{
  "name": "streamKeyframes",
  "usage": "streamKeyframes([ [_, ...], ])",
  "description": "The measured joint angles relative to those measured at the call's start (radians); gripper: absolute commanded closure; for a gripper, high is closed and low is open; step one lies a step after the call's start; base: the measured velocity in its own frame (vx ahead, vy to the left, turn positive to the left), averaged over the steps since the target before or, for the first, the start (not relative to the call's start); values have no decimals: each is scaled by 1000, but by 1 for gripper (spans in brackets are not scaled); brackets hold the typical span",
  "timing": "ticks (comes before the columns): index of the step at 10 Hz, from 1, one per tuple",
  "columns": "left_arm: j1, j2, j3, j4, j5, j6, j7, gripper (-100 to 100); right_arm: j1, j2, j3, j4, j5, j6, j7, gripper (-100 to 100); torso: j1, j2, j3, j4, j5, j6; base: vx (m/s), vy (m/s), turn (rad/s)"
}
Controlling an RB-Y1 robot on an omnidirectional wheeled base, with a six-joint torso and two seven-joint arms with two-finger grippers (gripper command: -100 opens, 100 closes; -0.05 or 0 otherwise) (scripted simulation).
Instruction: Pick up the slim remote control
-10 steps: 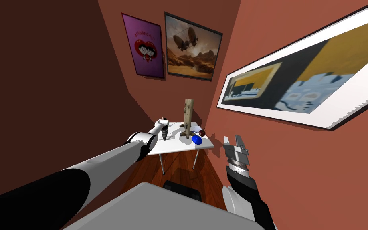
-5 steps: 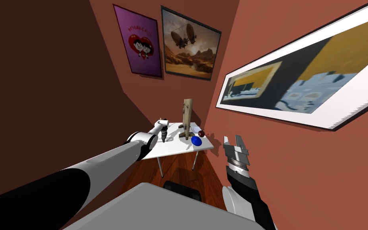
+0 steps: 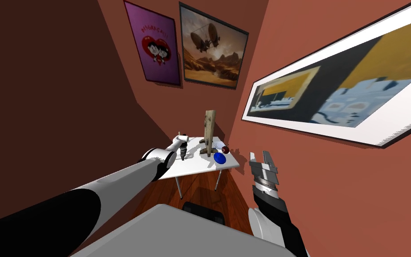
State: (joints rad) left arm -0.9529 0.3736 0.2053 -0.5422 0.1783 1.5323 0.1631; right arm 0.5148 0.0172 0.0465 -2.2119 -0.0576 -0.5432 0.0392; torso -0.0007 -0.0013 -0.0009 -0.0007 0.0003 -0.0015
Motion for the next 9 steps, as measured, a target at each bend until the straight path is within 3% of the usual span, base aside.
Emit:
streamKeyframes([
  [1, 23, -7, 0, -26, 0, 1, 2, -100, 0, 0, 0, 0, 0, 0, 0, 0, 0, 0, 0, 0, 0, 0, 13, 0, 2],
  [3, 14, -4, 0, 7, 0, -20, -3, -100, 0, 0, 0, 0, 0, 0, 0, 0, 0, 1, 0, 0, 0, 0, 3, 0, 0],
  [4, 14, -4, 0, 9, 0, -23, -3, 100, 0, 0, 0, 0, 0, 0, 0, 0, 0, 1, 1, 0, 0, 0, 0, 0, 0],
  [8, 14, -4, 0, 9, 0, -22, -3, 100, 0, 0, 0, 0, 0, 0, 0, 0, 0, 1, 0, 0, 0, 0, 0, 0, 0],
  [9, 14, -4, 0, 9, 0, -22, -3, 0, 0, 0, 0, 0, 0, 0, 0, 0, 0, 1, 1, 0, 0, 0, 0, 0, 0],
])
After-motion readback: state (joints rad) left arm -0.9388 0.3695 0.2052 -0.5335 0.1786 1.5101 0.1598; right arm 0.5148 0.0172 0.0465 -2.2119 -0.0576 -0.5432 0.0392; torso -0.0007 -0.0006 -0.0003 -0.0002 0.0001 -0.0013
